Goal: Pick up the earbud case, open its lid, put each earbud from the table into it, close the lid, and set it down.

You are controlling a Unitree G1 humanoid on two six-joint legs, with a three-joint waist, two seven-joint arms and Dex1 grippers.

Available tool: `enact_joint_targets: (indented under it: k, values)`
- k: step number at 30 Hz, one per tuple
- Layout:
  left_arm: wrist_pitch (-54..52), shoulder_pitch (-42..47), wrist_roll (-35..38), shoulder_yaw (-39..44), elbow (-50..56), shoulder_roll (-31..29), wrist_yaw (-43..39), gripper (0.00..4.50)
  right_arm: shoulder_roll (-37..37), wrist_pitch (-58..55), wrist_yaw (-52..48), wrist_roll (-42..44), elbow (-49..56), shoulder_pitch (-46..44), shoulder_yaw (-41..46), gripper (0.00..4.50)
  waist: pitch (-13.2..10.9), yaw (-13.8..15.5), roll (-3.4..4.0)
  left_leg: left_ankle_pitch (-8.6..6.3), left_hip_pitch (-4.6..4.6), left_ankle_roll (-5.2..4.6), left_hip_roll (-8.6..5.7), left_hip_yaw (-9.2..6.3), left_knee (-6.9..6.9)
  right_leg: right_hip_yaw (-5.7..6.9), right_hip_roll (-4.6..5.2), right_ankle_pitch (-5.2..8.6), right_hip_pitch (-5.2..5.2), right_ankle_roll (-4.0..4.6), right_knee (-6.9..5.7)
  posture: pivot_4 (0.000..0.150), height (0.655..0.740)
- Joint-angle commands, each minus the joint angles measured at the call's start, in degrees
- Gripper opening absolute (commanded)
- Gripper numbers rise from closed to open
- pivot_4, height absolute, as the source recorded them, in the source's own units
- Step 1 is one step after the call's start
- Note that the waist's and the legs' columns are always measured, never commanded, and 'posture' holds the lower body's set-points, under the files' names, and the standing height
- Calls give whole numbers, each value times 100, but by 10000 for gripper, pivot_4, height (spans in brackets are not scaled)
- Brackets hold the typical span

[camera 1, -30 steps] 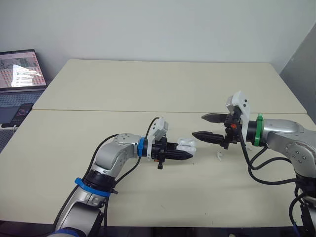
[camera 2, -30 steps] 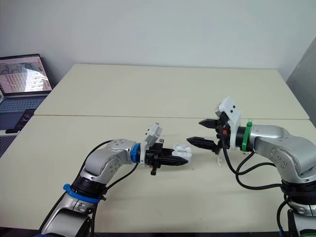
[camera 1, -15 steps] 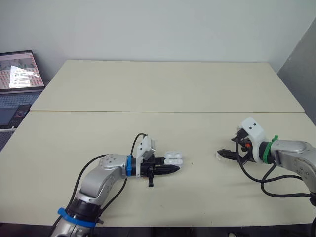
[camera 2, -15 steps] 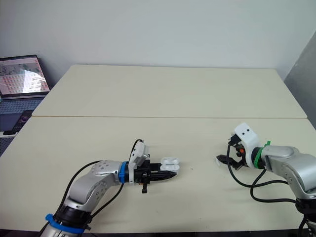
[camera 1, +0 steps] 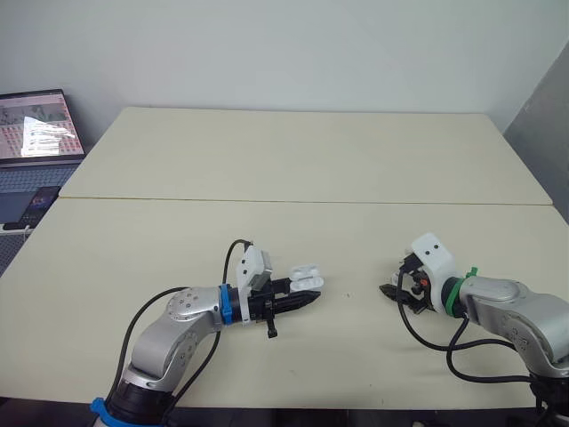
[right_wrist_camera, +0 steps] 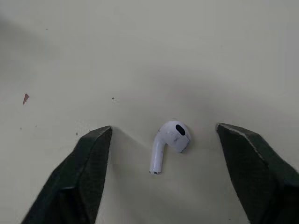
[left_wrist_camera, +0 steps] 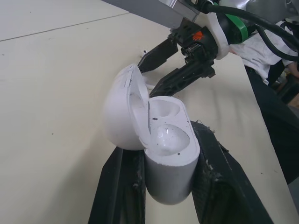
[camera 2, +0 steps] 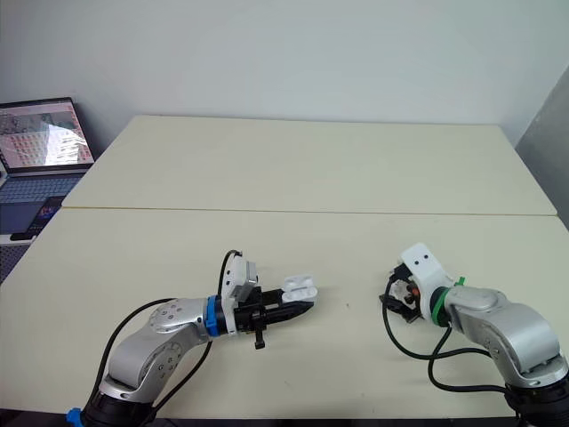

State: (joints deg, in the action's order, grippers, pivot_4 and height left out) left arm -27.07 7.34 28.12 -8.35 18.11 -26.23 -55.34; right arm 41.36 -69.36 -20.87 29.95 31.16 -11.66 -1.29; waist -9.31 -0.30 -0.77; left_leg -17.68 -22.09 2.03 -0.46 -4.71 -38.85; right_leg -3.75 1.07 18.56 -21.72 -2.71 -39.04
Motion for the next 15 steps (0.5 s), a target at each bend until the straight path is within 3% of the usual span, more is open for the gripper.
enact_joint_targets:
  k: [1, 8, 15]
  values:
    - [141, 50, 34, 33, 153, -20, 1, 8219, -18, -13, 27, -66, 180, -5, 96, 25417, 0, 0, 0, 0, 0, 0, 0, -1, 0, 1, 0, 0, 0, 0, 0, 1500, 7400]
    - [78, 124, 115, 76, 90, -39, -24, 8219, 54, -12, -65, -134, 147, -43, 78, 1692, 0, -1, 0, 0, 1, 0, 0, -4, 0, 5, 0, 0, 4, 0, 1, 1500, 7400]
    - [62, 188, 166, 130, 23, -76, -64, 8219, 479, 295, -625, -147, 188, -39, 76, 327, 0, -3, 0, 0, 1, 0, -1, -1, 0, 4, 0, 0, 3, 0, 1, 1500, 7400]
